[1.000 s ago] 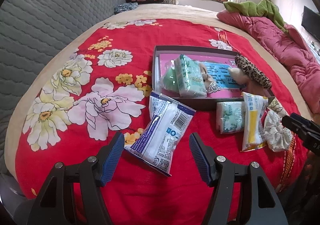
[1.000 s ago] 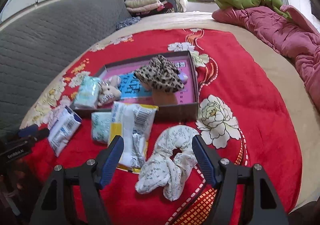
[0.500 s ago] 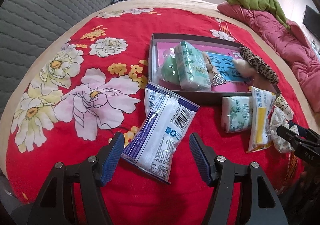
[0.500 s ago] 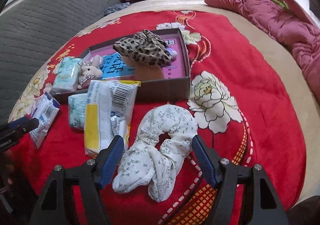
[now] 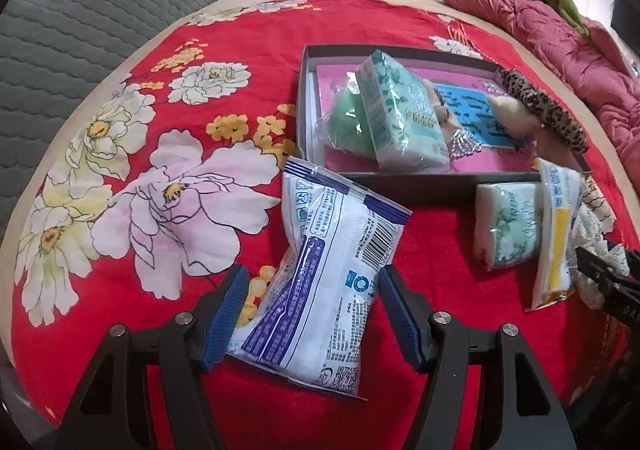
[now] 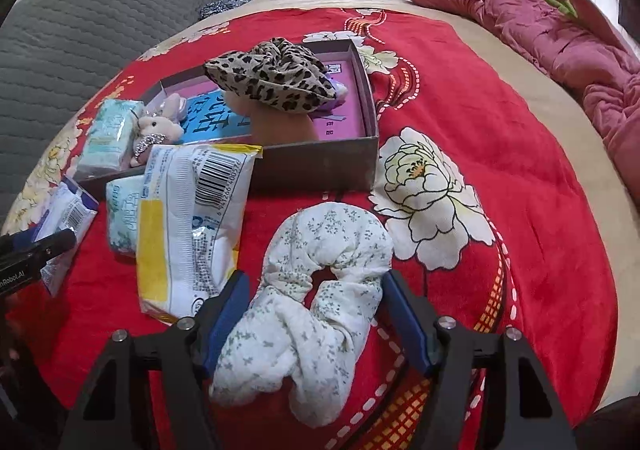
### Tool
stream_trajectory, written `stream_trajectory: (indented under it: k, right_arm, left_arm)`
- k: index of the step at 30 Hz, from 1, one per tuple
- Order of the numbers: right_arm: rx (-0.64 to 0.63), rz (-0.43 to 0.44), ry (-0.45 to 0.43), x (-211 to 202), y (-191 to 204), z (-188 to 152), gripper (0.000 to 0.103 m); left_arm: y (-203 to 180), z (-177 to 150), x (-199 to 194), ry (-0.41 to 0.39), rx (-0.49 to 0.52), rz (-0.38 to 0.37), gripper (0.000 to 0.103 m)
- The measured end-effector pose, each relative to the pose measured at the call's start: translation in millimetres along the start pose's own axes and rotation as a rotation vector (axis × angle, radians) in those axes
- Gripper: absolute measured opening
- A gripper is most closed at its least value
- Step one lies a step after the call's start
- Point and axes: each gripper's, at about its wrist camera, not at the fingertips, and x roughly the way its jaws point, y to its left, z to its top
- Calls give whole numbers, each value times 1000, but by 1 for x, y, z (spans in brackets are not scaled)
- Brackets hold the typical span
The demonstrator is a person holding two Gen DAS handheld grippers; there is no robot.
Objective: Organize soft objects
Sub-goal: 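Grasp the white floral scrunchie with the right tool while the left tool grasps the white-blue packet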
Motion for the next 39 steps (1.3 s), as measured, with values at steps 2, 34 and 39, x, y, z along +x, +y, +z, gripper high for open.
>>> stream_trajectory:
  k: [2, 34, 39]
  right_arm:
    - [2, -4, -1, 2, -1, 0, 59]
    - [-30, 35, -124, -37, -3, 12, 21]
    - [-28, 53, -176, -48, -2, 15, 21]
  left_arm:
    - [-1, 0, 4, 8, 5, 3, 69]
    - [10, 13, 2, -51, -78, -96, 53]
    - [-1, 10, -23, -115, -18, -79, 52]
